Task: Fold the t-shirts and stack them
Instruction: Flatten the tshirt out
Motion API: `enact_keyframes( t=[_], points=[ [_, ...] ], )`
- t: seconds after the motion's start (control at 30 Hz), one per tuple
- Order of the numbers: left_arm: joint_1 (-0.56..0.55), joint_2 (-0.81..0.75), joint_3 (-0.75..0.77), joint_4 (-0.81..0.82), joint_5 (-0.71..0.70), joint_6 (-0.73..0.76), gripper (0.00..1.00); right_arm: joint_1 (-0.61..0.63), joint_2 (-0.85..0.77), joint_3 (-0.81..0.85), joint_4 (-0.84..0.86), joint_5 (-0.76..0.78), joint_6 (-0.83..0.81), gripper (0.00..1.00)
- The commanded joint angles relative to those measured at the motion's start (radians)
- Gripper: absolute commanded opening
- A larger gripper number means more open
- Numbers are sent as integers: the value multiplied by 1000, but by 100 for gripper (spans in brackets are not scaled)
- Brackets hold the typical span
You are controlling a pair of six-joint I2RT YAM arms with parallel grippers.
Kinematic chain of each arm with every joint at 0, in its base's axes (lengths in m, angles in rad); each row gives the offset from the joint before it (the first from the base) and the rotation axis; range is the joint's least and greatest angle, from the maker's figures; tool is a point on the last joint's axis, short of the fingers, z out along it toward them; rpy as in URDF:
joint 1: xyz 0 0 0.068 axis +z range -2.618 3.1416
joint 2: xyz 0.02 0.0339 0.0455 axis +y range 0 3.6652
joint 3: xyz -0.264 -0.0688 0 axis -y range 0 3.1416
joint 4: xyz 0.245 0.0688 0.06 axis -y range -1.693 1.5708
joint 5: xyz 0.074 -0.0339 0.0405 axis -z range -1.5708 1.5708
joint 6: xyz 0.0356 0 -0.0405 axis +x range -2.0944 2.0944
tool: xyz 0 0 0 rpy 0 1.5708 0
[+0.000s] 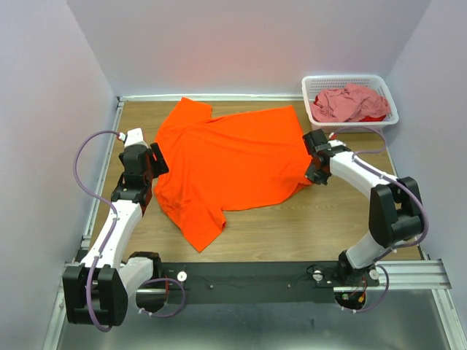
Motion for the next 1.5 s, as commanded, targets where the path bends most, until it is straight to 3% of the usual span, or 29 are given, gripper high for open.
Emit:
enact_keyframes(
  t=[0.0,0.23,0.37,0.53,0.67,0.8,0.97,1.17,1.27,1.47],
  points=[
    [-4,-20,4,8,-11,0,77,5,-70,-87,-66,55,62,1],
    [-4,-19,4,2,-11,-5,77,5,-137,-169,-108,116,98,7],
    [-5,-19,4,-1,-8,-8,77,-13,-147,-184,-120,179,108,19],
    [-12,-23,2,-6,0,-11,77,-53,-122,-178,-122,210,89,22],
    [-15,-26,-1,-15,12,-24,77,-67,-142,-179,-125,182,56,42],
    [-15,-20,5,-41,29,-40,77,-67,-202,-166,-126,110,-13,54],
    [-15,27,51,-96,38,-74,77,-66,-235,-123,-57,-123,-189,54],
    [-15,130,146,-222,26,-129,75,-66,-219,-129,64,-371,-263,49],
    [-13,171,154,-218,-3,-140,67,-61,-190,-185,183,-468,-269,47],
    [-9,321,188,-194,78,-138,53,-60,-131,-166,203,-413,-284,45]
  ],
)
